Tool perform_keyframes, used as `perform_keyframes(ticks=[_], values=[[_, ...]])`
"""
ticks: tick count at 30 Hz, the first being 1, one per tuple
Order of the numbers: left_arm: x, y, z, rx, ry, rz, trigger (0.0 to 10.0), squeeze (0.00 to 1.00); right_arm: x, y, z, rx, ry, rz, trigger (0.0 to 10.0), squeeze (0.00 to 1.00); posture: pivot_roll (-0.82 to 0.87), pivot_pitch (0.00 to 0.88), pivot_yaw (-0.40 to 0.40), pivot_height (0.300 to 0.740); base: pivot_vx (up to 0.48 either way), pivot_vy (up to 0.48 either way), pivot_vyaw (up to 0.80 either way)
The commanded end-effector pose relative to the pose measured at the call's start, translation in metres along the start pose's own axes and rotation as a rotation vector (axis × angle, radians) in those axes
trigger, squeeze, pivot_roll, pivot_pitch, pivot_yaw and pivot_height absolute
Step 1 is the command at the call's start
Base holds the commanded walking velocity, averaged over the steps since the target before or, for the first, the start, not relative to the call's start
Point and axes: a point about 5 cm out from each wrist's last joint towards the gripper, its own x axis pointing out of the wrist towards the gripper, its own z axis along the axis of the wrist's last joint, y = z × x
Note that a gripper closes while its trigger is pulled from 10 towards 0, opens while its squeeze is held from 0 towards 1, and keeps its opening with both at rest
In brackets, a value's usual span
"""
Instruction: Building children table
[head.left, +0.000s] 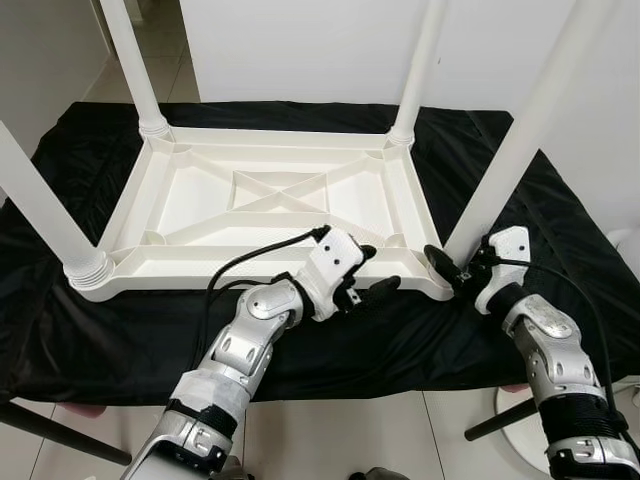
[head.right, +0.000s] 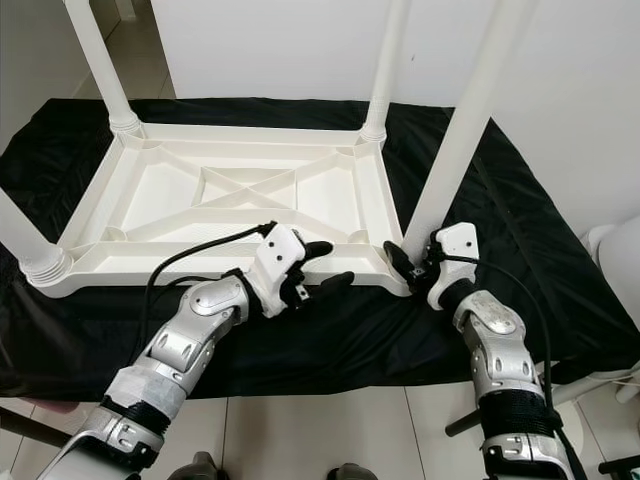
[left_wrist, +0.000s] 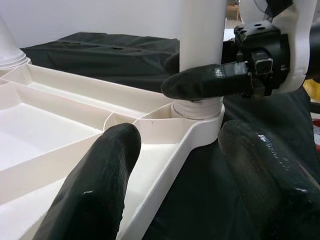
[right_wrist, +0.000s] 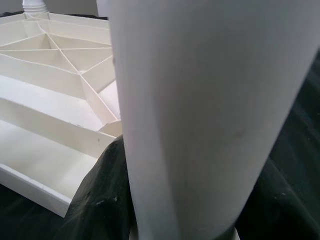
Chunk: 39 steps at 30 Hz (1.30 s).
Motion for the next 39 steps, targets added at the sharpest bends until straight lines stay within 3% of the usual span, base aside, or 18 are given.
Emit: perform_keyframes(ticks=[1, 2, 7, 11, 15, 19, 20, 26, 29, 32, 34, 38, 39], values=[[-0.001, -0.006, -0.002, -0.003, 0.013, -0.085, 10.0, 0.0, -0.007, 0.0, -0.014, -0.005, 0.06, -0.017, 5.6, 0.0, 0.0, 0.0, -0.04, 0.74, 0.0, 0.0, 0.0], [-0.001, -0.006, -0.002, -0.003, 0.013, -0.085, 10.0, 0.0, -0.008, -0.001, -0.015, 0.007, 0.059, -0.034, 10.0, 0.0, 0.0, 0.0, -0.039, 0.74, 0.0, 0.0, 0.0], [-0.001, -0.006, -0.002, -0.005, 0.015, -0.083, 10.0, 0.0, -0.01, -0.001, -0.016, 0.012, 0.062, -0.103, 10.0, 0.0, 0.0, 0.0, -0.033, 0.74, 0.0, 0.0, 0.0], [0.0, -0.005, -0.002, -0.001, 0.018, -0.079, 10.0, 0.0, -0.01, -0.007, -0.016, -0.048, 0.079, -0.343, 10.0, 0.0, -0.01, 0.0, -0.027, 0.74, 0.0, 0.0, 0.0], [0.001, -0.004, -0.002, 0.004, 0.022, -0.075, 10.0, 0.0, -0.01, -0.005, -0.014, -0.04, 0.065, -0.379, 10.0, 0.0, -0.01, 0.0, -0.027, 0.74, 0.0, 0.0, 0.0], [0.003, -0.003, -0.001, 0.002, 0.017, -0.064, 10.0, 0.0, -0.01, -0.003, -0.013, 0.023, 0.061, -0.6, 10.0, 0.0, -0.02, 0.0, -0.021, 0.74, 0.0, 0.0, 0.0], [0.003, -0.002, 0.0, 0.002, 0.013, -0.056, 10.0, 0.0, -0.011, 0.0, -0.014, 0.033, 0.066, -0.668, 10.0, 0.0, -0.02, 0.0, -0.022, 0.74, 0.0, 0.0, 0.0], [0.004, 0.001, 0.0, 0.005, 0.012, -0.033, 10.0, 0.0, -0.006, 0.014, -0.014, 0.036, 0.077, -0.764, 10.0, 0.0, -0.02, 0.0, -0.021, 0.74, 0.0, 0.0, 0.0], [0.005, 0.003, 0.0, 0.006, 0.014, -0.008, 10.0, 0.0, 0.007, 0.033, -0.009, 0.062, 0.063, -0.905, 10.0, 0.0, -0.02, 0.0, -0.021, 0.74, 0.0, 0.0, 0.0], [0.005, 0.004, 0.0, 0.004, 0.013, -0.005, 10.0, 0.0, 0.009, 0.036, -0.007, 0.07, 0.058, -0.927, 10.0, 0.0, -0.02, 0.0, -0.021, 0.74, 0.0, 0.0, 0.0], [0.006, 0.003, 0.001, 0.001, 0.009, -0.002, 10.0, 0.0, 0.017, 0.045, -0.001, 0.087, 0.039, -0.884, 10.0, 0.0, -0.03, 0.0, -0.024, 0.74, 0.0, 0.0, 0.0], [0.006, 0.003, 0.0, 0.0, 0.011, -0.002, 10.0, 0.0, 0.018, 0.046, 0.001, 0.105, 0.019, -0.857, 10.0, 0.0, -0.03, 0.0, -0.026, 0.74, 0.0, 0.0, 0.0], [0.006, 0.003, 0.0, 0.001, 0.011, 0.0, 10.0, 0.0, 0.017, 0.046, 0.002, 0.098, 0.011, -0.857, 10.0, 0.88, -0.03, 0.0, -0.027, 0.74, 0.0, 0.0, 0.0]])
